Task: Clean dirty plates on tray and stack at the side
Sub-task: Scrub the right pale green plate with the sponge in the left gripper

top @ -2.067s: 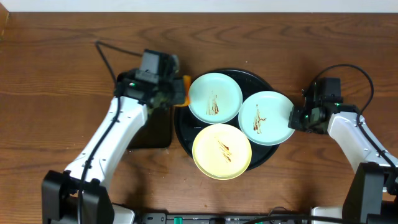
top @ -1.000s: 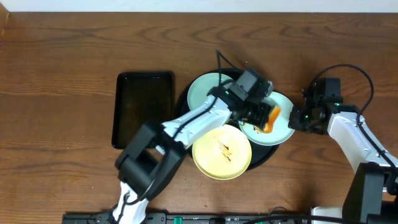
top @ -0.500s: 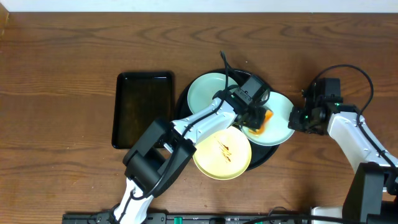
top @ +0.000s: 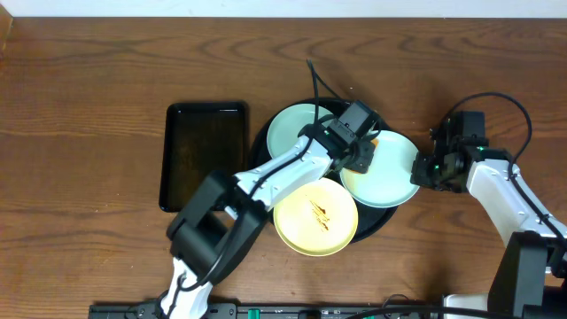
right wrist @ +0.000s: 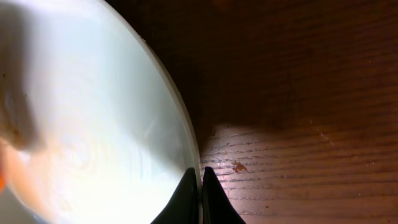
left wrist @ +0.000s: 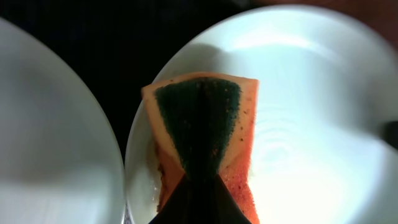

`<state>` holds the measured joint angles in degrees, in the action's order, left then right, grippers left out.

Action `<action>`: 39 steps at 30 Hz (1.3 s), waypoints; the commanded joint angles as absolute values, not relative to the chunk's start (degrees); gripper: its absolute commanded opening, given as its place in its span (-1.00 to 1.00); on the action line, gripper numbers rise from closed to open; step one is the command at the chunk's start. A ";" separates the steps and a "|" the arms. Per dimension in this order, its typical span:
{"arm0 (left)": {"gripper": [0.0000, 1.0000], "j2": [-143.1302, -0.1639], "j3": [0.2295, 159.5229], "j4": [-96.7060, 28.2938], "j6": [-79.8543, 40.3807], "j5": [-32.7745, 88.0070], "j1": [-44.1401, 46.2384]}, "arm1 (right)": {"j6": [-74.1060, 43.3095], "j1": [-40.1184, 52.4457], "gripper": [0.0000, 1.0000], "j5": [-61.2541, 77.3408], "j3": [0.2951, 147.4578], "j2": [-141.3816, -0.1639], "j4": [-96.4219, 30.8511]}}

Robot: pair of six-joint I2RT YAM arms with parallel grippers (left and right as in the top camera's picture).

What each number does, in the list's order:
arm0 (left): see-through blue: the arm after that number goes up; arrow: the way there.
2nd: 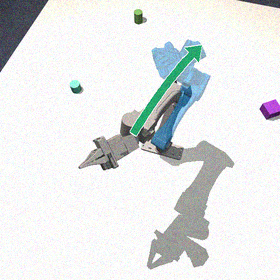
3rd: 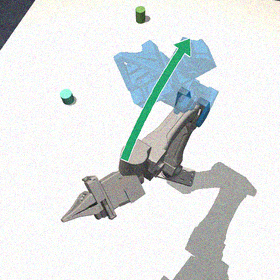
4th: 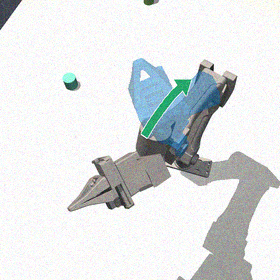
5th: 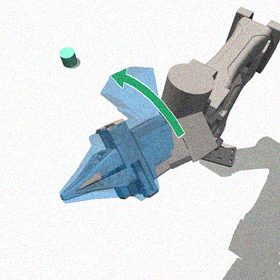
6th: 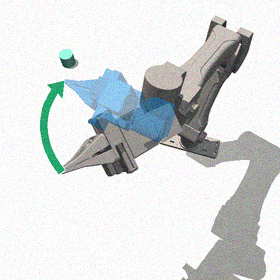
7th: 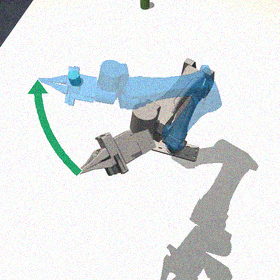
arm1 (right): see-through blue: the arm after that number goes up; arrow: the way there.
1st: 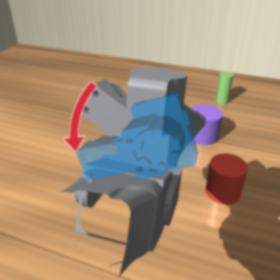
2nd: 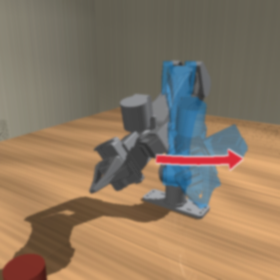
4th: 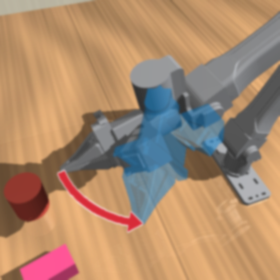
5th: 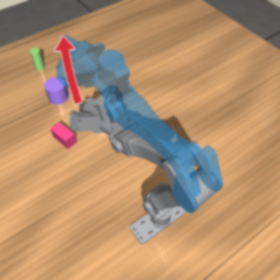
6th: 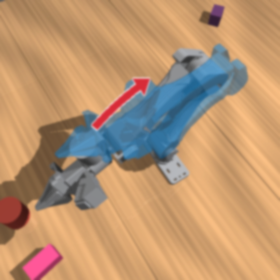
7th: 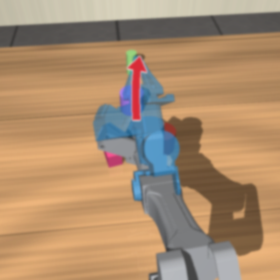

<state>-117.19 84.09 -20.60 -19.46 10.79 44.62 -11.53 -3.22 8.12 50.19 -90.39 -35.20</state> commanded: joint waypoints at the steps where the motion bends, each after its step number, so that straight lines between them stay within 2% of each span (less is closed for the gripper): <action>1: -0.85 -113.10 86.19 -20.45 -18.26 13.47 44.23 | -11.53 -3.36 -0.98 7.99 50.89 -90.76 -35.75; 18: -0.85 -121.19 86.04 -20.62 -18.26 13.87 45.34 | -11.53 -3.36 -0.98 7.99 50.89 -90.76 -36.23; 31: -0.85 -114.56 86.06 -27.90 -18.02 10.44 45.23 | -11.53 -3.36 -0.97 7.94 50.89 -90.76 -36.18; 39: -0.85 -107.85 86.06 -35.88 -17.63 2.83 43.42 | -11.53 -3.36 -0.66 7.97 50.89 -90.76 -36.16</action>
<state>-110.69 85.54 -34.48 -18.63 8.34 44.88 -11.53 -3.22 8.16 50.19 -90.39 -36.14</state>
